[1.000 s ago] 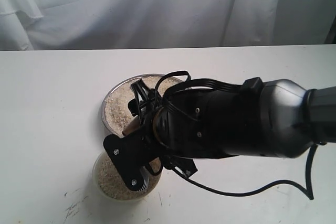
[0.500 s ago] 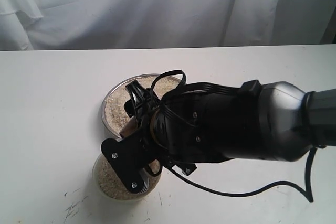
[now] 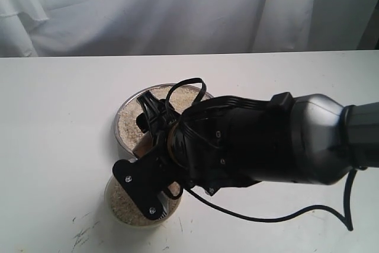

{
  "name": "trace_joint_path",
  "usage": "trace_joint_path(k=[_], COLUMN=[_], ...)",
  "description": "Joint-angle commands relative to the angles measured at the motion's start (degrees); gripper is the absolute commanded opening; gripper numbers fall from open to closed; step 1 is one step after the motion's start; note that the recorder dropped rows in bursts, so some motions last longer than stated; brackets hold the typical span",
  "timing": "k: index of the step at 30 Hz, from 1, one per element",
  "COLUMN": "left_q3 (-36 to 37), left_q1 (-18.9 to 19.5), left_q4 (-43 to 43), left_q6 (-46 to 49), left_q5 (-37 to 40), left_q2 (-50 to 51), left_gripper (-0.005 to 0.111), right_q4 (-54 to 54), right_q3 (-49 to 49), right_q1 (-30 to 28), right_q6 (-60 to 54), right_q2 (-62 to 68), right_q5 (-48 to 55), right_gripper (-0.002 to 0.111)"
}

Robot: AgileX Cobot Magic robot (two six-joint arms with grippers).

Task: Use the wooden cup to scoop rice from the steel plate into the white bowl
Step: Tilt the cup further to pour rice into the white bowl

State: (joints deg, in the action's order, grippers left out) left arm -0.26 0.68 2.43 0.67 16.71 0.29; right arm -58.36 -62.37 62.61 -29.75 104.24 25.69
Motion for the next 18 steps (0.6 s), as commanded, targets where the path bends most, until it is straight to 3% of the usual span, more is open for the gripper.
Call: trace_joint_path(k=[1,18], left_q3=[0.3,0.3], left_q1=[-0.1,-0.1], left_q4=[0.0,0.0], left_q6=[-0.2,-0.2], left_q5=[-0.4,-0.4], left_q2=[-0.3,-0.3], left_gripper=[0.000,0.000], right_q4=[-1.3,-4.3], right_q3=[-0.5,-0.5], right_q1=[0.7,0.9], right_q6=[-0.3,-1.3], right_q2=[-0.1,1.4], right_q5=[-0.4,-0.3], right_gripper=[0.000,0.000])
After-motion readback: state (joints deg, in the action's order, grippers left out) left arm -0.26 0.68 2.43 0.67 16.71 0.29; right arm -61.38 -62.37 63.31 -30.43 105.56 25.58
